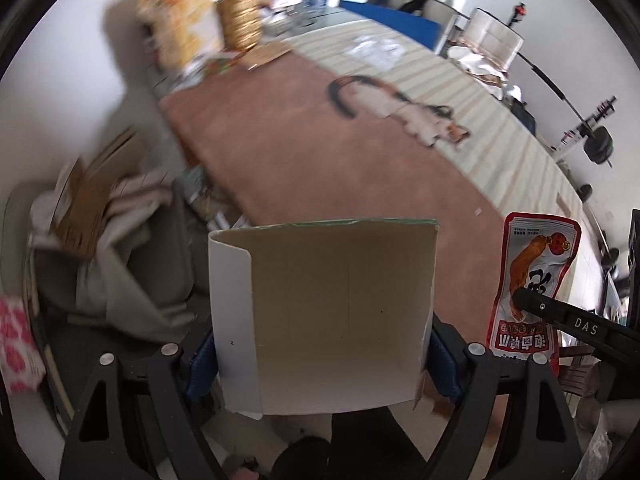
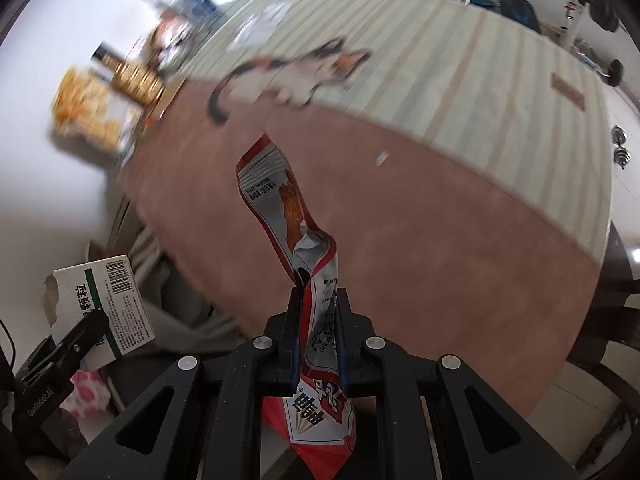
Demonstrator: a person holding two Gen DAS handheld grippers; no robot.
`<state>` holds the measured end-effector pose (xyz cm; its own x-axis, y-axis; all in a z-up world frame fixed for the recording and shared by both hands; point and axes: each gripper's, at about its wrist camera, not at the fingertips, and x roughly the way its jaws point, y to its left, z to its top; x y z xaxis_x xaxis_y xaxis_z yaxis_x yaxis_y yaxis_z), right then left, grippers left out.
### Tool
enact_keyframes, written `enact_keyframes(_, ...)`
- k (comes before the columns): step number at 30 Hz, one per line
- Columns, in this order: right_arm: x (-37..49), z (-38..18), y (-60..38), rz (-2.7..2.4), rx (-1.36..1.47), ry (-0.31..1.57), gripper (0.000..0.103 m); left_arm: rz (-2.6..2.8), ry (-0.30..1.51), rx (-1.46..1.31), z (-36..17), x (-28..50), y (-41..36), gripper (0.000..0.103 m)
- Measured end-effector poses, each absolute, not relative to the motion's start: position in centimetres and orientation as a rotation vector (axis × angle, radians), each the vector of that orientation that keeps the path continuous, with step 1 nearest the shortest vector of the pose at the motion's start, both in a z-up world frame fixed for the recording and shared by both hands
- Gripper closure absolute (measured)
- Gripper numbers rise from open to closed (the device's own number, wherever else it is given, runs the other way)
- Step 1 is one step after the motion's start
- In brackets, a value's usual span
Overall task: Collect trash
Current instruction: 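Carry the empty box and snack wrapper over the white bin, then open both tools to drop the box and wrapper into the bin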
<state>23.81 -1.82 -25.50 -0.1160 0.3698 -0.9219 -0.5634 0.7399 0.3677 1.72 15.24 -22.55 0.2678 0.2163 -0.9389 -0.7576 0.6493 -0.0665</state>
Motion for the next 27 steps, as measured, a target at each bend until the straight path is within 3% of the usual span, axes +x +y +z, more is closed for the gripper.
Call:
enact_keyframes(7, 11.1, -29.4, 0.0, 0.905, -0.323, 1.568, 0.089, 0.847, 1.187, -0.765, -28.9, -10.5, 15.0, 0.019)
enact_keyframes(13, 3.3, -37.8, 2.8, 0.965, -0.491, 1.672, 0.089, 0.920, 1.241, -1.000, -39.2, -17.2, 16.8, 0.019)
enact_keyframes(23, -2.9, -60.7, 8.5, 0.963, -0.617, 1.847, 0.089, 0.892, 1.289, -1.298, -63.7, -22.1, 19.9, 0.016)
enact_keyframes(27, -5.6, -69.4, 10.0, 0.963, -0.655, 1.916, 0.088, 0.920, 1.313, -1.326, -69.8, -23.5, 20.8, 0.012)
